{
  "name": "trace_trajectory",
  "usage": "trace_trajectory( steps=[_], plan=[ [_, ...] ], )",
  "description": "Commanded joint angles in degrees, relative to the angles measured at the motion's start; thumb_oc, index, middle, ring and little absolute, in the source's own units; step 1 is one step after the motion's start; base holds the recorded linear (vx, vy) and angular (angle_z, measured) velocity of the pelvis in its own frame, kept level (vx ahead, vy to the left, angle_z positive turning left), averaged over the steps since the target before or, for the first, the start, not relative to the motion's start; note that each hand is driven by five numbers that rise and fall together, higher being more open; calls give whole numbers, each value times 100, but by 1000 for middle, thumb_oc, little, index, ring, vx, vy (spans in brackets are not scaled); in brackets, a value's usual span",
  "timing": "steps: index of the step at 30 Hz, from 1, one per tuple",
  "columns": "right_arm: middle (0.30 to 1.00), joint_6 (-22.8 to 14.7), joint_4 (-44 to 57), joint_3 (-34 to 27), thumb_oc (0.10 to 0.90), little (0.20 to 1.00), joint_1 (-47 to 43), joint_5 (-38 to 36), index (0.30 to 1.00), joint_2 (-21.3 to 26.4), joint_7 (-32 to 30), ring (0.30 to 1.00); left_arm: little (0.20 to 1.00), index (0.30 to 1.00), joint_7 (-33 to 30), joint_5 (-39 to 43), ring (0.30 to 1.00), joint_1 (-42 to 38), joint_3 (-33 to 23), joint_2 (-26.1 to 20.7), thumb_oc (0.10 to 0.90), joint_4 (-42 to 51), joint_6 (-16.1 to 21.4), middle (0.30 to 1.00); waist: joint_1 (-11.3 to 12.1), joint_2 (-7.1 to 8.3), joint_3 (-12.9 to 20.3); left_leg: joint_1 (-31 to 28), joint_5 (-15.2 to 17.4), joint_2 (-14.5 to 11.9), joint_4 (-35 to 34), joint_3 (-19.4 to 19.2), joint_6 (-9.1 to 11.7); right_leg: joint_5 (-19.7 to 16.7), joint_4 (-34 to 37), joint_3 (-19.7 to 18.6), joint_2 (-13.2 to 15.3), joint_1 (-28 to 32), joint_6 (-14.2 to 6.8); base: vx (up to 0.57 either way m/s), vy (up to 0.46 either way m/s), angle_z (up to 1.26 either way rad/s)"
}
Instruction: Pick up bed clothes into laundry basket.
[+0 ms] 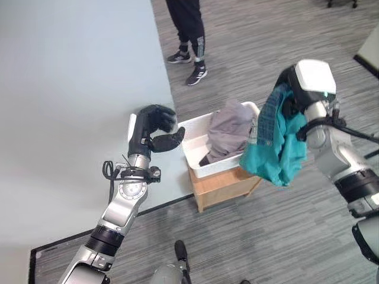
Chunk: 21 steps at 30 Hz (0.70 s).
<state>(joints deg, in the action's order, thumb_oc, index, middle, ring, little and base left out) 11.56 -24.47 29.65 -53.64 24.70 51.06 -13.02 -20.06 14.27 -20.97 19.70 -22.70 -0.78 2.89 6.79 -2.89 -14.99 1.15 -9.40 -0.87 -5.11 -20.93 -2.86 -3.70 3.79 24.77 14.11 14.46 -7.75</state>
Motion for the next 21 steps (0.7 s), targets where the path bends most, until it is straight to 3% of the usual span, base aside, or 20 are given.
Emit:
trace_trajectory(
  steps=[1,2,3,4,5,6,7,11,14,21],
  plan=[
    [300,-55,121,38,400,300,-1756,297,300,548,-608,300,900,900,-197,-168,900,-1007,-214,178,800,-144,410,900,-83,145,743,-230,787,-333,11,212,559,881,-1154,-336,-54,-239,-208,46,87,41],
    [300,-38,162,187,400,300,-2094,220,300,779,-646,300,900,900,-220,-140,900,-1180,-127,158,800,-137,459,900,-292,75,551,-279,804,-331,11,322,511,1072,-1500,-831,-466,-1103,-90,46,83,35],
    [300,-39,157,199,400,300,-2107,218,300,779,-647,300,900,900,-220,-140,900,-1183,-131,162,800,-139,459,900,-290,67,557,-268,802,-336,11,319,512,1069,-1502,-834,-470,-1116,-87,5,26,43],
    [300,-24,-57,455,400,300,-2388,175,300,897,-679,300,900,900,-209,-79,900,-1250,-135,138,800,-160,489,900,-320,81,491,-341,880,-339,11,262,521,1070,-1049,-720,-473,-1099,-49,15,-11,44],
    [300,-28,-69,477,400,300,-2412,169,300,896,-683,300,900,900,-209,-79,900,-1253,-142,144,800,-161,489,900,-326,70,480,-349,881,-342,11,265,522,1061,-1032,-715,-478,-1082,-48,92,-36,49],
    [300,-56,-173,586,400,300,-2562,218,300,724,-522,300,900,900,-111,-61,900,-1134,-151,123,800,-124,504,900,-191,108,527,-483,999,-419,11,196,579,1094,-974,-310,-263,-956,-59,78,-25,38],
    [300,-59,-185,603,400,300,-2578,216,300,716,-524,300,900,900,-110,-61,900,-1128,-159,124,800,-121,504,900,-199,105,520,-494,1003,-415,11,197,579,1096,-969,-307,-260,-941,-63,93,-62,12],
    [300,-157,-824,1035,400,300,-3073,138,300,450,-470,300,900,900,-1,-117,900,-900,-240,137,800,-123,502,900,14,241,710,-449,937,-402,11,107,605,757,-315,217,-265,-557,-83,43,-59,-40],
    [300,-193,-1121,1308,400,300,-3481,29,300,321,-463,300,900,900,-22,-123,900,-880,-310,174,800,-214,516,900,37,273,815,-382,880,-416,11,152,686,685,-12,346,-366,-303,-110,123,-37,8],
    [300,-244,-1046,1218,400,300,-3285,13,300,368,-495,300,900,900,-46,-117,900,-763,-316,228,800,-197,546,900,70,303,845,-244,858,-389,11,238,709,682,86,429,-379,-232,-144,42,-2,9]
  ],
)
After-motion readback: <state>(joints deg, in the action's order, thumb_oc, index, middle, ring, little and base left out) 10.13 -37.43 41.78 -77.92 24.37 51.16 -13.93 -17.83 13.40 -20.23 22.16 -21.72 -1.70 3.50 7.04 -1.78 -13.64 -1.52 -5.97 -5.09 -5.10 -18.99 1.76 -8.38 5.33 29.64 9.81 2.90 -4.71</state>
